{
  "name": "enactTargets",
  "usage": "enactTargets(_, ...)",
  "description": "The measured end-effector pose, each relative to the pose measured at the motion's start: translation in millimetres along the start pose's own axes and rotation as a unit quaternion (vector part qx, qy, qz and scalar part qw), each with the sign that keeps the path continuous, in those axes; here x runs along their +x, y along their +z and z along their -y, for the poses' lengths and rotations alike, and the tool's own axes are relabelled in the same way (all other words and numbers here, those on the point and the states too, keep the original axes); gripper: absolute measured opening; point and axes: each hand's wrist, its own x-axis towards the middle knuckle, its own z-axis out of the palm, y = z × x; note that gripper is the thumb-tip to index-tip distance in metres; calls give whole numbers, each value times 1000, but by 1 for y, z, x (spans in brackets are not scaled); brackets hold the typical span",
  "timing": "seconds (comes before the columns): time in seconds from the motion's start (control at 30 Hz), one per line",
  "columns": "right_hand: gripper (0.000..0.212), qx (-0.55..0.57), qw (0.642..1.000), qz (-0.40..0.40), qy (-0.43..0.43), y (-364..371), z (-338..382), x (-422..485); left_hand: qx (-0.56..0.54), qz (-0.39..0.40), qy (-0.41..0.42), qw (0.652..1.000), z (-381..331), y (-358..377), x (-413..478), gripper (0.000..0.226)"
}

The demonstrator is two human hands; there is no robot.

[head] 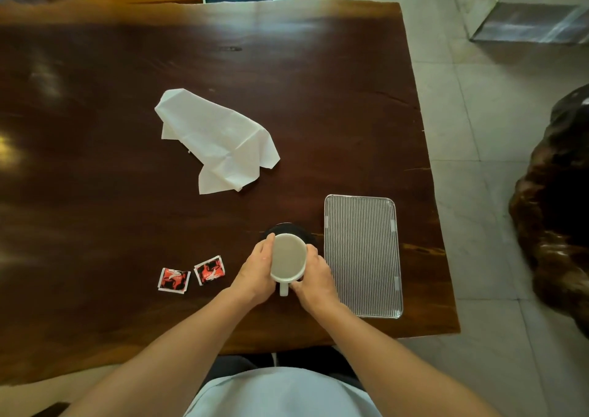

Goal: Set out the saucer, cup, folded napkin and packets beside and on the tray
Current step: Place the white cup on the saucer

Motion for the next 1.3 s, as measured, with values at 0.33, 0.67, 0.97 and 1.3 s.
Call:
enactTargets(0.33,72,-12,1000,6,-8,-7,2,5,32,26,8,999,5,-4,13,102)
enactTargets(0.67,72,-8,1000,27,-1,-18,8,10,11,26,-11,1000,7,-3,15,106)
enactTargets(0.97,79,-77,994,78,13,-47,19,10,6,9,-61,998,10,-18,6,102)
enactTargets(1.3,26,-147,985,-45,-72,-55,66,28,56,-115,-58,990,13,-62,-4,38)
